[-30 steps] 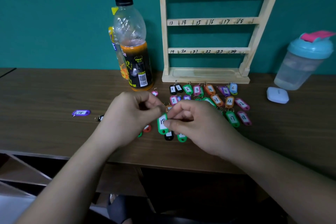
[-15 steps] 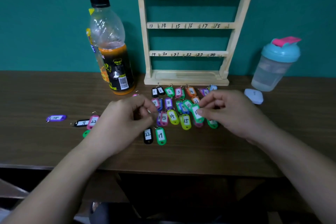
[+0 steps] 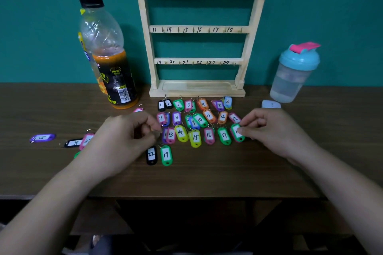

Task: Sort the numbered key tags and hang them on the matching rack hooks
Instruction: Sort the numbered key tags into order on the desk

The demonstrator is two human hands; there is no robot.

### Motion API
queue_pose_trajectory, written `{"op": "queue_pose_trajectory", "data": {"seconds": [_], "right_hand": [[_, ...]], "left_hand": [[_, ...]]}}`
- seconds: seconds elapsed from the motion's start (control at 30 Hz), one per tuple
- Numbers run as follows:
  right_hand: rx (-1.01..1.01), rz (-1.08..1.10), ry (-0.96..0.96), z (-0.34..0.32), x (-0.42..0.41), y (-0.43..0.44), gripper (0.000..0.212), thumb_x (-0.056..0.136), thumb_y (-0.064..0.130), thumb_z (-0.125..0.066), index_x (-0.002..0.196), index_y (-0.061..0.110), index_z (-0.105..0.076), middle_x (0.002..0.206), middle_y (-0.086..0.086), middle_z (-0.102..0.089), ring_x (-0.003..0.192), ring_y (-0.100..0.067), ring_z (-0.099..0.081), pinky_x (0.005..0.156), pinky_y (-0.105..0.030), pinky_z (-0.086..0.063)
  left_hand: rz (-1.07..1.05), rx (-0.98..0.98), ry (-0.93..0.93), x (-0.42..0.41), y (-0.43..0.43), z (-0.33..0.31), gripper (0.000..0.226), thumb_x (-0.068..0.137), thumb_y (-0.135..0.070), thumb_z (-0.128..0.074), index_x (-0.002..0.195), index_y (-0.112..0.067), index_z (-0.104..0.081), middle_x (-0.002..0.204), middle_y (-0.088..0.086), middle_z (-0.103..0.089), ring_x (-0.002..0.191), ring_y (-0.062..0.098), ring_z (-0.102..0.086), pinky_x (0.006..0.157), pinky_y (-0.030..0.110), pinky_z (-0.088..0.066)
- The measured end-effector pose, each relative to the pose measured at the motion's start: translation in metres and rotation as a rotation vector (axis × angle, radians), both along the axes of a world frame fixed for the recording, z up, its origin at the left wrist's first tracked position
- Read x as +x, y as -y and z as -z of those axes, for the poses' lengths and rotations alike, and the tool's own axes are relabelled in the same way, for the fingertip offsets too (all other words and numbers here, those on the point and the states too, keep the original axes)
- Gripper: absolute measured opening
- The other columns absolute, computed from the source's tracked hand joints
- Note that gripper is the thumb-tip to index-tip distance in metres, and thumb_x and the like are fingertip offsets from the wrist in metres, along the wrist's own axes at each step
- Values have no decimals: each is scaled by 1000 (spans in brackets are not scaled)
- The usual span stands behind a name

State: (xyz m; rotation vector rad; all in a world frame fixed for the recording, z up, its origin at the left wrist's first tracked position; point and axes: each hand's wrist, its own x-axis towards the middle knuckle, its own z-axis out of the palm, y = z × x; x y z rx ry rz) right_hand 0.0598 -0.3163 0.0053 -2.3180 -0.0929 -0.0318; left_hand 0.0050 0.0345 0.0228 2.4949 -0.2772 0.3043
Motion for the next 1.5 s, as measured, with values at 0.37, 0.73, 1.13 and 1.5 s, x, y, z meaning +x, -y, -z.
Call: {"op": "queue_pose_trajectory", "data": {"seconds": [0.37, 0.73, 1.13, 1.5], "right_hand": [[-53, -15, 181, -5, -5, -20, 6, 90, 38, -80, 89, 36, -75, 84, 13, -74, 80, 2, -65, 71, -27, -49], [-60, -225, 202, -3, -15, -82, 11, 93, 30, -80, 96, 38, -72, 82, 18, -70, 83, 5, -65, 69, -18, -45], [-65, -360, 230, -1, -21, -149, 5, 94, 32, -75, 95, 36, -73, 82, 19, -67, 88, 3, -61, 66, -13, -44], [-52, -405, 244, 6, -24, -175, 6, 93, 31, -78, 96, 33, -73, 81, 18, -65, 83, -1, -61, 65, -15, -47]], "left_hand": [[-24, -17, -36, -3, -14, -9, 18, 84, -20, -70, 89, -37, -71, 77, -13, -68, 71, 10, -63, 67, 28, -47], [-137, -55, -62, -9, -58, -13, 23, 86, -12, -66, 90, -34, -73, 76, -14, -67, 69, 5, -58, 66, 25, -44], [-175, -20, -126, -12, -94, -10, 21, 85, -15, -73, 90, -36, -74, 83, -16, -74, 80, 5, -68, 75, 24, -53], [-167, 40, -323, -13, -102, -1, 24, 74, -50, -91, 87, -37, -74, 90, -16, -71, 84, 2, -65, 75, 24, -52]]}}
